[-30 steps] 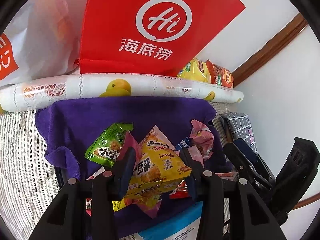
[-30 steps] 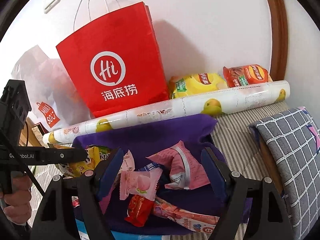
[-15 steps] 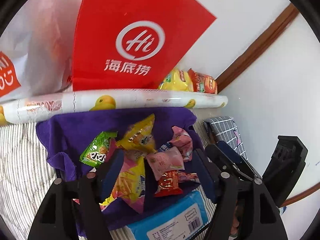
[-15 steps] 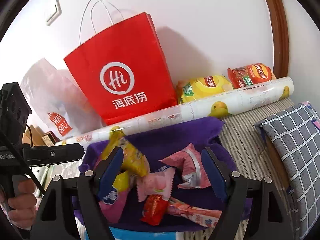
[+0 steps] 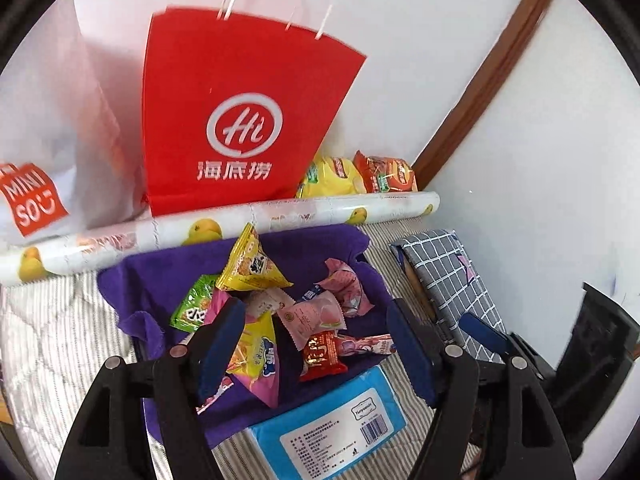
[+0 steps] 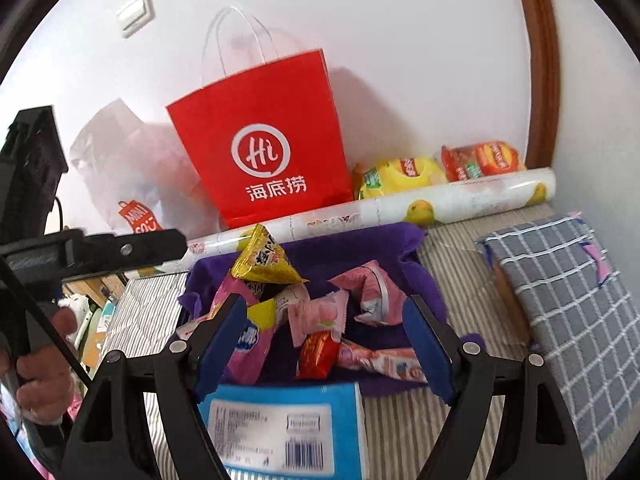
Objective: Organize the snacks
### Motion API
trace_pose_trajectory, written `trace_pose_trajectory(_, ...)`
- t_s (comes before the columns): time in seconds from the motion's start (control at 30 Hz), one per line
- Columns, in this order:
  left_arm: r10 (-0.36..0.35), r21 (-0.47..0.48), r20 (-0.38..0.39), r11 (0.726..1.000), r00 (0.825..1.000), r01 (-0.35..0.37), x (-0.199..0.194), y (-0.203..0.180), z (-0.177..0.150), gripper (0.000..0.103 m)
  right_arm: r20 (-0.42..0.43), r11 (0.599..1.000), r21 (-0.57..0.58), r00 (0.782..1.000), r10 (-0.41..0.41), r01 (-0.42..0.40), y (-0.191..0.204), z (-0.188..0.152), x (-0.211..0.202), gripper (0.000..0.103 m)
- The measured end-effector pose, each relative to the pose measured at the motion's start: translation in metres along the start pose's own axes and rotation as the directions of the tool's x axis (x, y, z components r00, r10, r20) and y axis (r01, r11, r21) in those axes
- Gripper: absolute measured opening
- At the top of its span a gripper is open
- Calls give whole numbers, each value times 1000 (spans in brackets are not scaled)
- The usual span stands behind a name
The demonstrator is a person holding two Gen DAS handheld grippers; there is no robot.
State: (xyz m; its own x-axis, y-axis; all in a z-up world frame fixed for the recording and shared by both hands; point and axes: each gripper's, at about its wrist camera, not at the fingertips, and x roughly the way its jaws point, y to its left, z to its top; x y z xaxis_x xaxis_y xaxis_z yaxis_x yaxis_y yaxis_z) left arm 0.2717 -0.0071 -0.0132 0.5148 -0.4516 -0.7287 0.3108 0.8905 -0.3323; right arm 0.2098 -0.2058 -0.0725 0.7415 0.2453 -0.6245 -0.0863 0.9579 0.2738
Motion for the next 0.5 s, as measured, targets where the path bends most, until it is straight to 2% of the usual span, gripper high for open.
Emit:
trace_pose_trajectory(0.13, 19, 14, 43, 1000, 999, -20, -20, -10, -10, 72, 18, 1000, -12, 1000, -8, 9, 3, -10, -34, 80)
trace_pose_trajectory(0.3, 48, 18, 15, 999, 999, -48, -32, -19, -41, 73, 49, 999, -24, 998, -45, 47, 4, -24, -66, 81)
trace_pose_trajectory(0.5, 72, 7, 0, 997, 997, -72, -46, -28, -84, 74, 45, 999, -7, 998, -40, 40, 7, -43, -92, 81)
